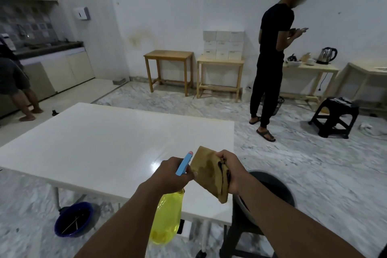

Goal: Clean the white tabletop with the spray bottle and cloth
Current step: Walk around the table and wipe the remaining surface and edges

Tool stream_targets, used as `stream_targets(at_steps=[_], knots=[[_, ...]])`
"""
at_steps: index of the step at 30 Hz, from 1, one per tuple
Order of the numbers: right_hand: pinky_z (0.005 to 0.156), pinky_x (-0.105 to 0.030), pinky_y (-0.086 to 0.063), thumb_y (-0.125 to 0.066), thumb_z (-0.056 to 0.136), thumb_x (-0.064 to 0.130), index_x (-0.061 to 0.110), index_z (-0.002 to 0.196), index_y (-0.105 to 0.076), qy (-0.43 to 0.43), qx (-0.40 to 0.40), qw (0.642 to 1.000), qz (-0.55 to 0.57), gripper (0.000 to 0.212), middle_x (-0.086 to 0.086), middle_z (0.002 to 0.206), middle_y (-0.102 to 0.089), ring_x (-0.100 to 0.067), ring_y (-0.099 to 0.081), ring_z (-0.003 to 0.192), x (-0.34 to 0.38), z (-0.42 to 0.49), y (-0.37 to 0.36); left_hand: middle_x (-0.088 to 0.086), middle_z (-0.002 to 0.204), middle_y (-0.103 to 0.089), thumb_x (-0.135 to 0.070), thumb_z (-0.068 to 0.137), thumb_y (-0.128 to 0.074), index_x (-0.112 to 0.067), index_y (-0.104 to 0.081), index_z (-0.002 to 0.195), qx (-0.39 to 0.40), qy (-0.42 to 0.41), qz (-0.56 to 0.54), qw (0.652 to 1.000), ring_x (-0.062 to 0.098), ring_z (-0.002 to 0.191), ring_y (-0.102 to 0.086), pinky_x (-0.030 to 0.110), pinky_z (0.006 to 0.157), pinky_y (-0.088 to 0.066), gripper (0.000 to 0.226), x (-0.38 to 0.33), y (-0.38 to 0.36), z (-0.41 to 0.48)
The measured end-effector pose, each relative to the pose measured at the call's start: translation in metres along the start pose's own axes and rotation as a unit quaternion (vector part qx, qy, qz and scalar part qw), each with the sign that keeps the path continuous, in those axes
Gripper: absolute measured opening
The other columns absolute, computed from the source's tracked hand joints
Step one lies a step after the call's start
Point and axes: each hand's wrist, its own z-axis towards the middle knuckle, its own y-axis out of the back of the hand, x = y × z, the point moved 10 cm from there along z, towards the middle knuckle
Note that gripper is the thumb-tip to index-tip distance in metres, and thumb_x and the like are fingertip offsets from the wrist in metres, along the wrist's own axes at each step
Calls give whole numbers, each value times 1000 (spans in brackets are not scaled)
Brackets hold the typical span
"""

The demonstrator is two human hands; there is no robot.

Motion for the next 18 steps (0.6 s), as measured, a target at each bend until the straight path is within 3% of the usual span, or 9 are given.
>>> stream_targets(at_steps=[3,6,9,14,18], knots=[[89,-45,-53,-58,79,39,10,85,-69,8,5,1000,-22,32,-16,97,-71,-33,-66,89,22,-14,39,11,92,-74,-37,92,-73,-11,-72,95,-5,3,1,1000,13,71,-61,19,62,-45,26,-34,-22,9],[100,-54,-47,-65,67,41,10,97,-67,19,-10,998,-53,43,-20,106,-70,-36,-64,98,48,-27,88,11,94,-75,-34,93,-73,-13,-71,93,-14,-5,-1,1000,18,78,-67,18,64,-46,22,-77,-45,20],[99,-55,-46,-67,61,39,11,102,-66,40,-29,996,-73,49,-18,104,-66,-36,-62,97,77,-42,140,11,94,-75,-34,94,-73,-15,-68,88,-24,-13,-6,1000,20,79,-68,21,66,-49,21,-116,-68,30],[79,-41,-51,-57,78,36,12,74,-64,60,-35,997,-37,26,-11,76,-65,-31,-61,75,111,-58,216,11,94,-74,-38,93,-73,-7,-71,94,-16,-6,-8,1000,26,85,-70,26,67,-48,30,-160,-102,54],[86,-44,-51,-53,84,38,9,96,-68,70,-30,997,2,35,-17,97,-68,-35,-62,91,135,-56,261,16,97,-75,-38,93,-73,-7,-71,94,4,-11,9,1000,22,81,-66,27,69,-48,31,-190,-126,84]])
